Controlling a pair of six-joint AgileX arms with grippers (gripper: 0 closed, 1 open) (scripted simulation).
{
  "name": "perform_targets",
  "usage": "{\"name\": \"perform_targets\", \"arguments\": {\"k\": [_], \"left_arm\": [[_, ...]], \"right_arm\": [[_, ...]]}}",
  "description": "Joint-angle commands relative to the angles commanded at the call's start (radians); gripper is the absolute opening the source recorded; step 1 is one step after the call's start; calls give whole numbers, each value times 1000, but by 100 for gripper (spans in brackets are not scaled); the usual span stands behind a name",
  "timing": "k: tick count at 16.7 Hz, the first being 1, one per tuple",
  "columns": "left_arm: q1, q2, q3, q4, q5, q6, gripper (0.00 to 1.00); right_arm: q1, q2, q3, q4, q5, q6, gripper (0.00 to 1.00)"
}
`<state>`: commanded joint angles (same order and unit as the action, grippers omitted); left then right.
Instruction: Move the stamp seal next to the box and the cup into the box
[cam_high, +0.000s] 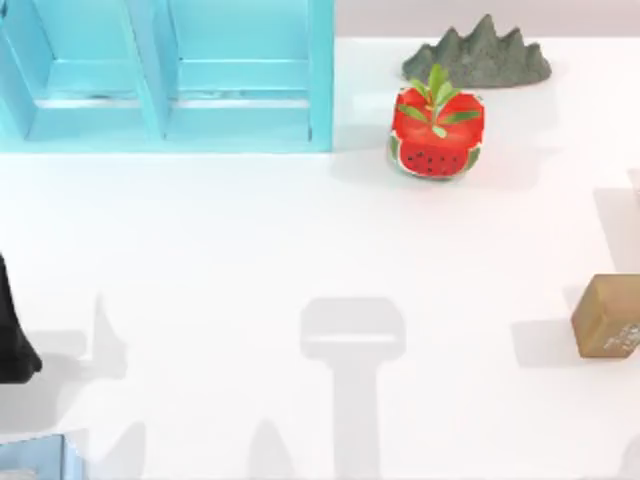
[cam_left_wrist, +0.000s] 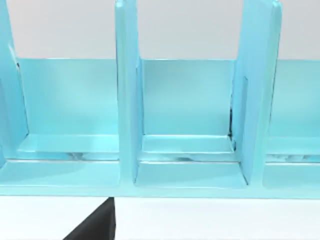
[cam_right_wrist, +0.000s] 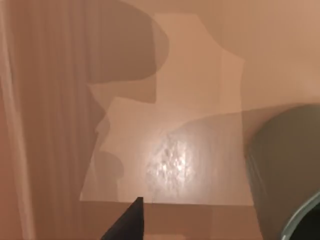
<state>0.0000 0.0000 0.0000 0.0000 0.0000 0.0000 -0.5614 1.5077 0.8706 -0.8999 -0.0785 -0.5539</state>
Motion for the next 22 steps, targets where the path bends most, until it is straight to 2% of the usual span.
{"name": "perform_targets", "arguments": {"k": [9,19,22], "left_arm": [[0,0,0,0,0,0,100],[0,0,0,0,0,0,100],[0,0,0,0,0,0,100]], "right_arm": [[1,-2,12,-15,0,-1,100],[-4,-64,301,-369,-1,-7,100],[-4,-75,339,-414,0,-6,100]]}}
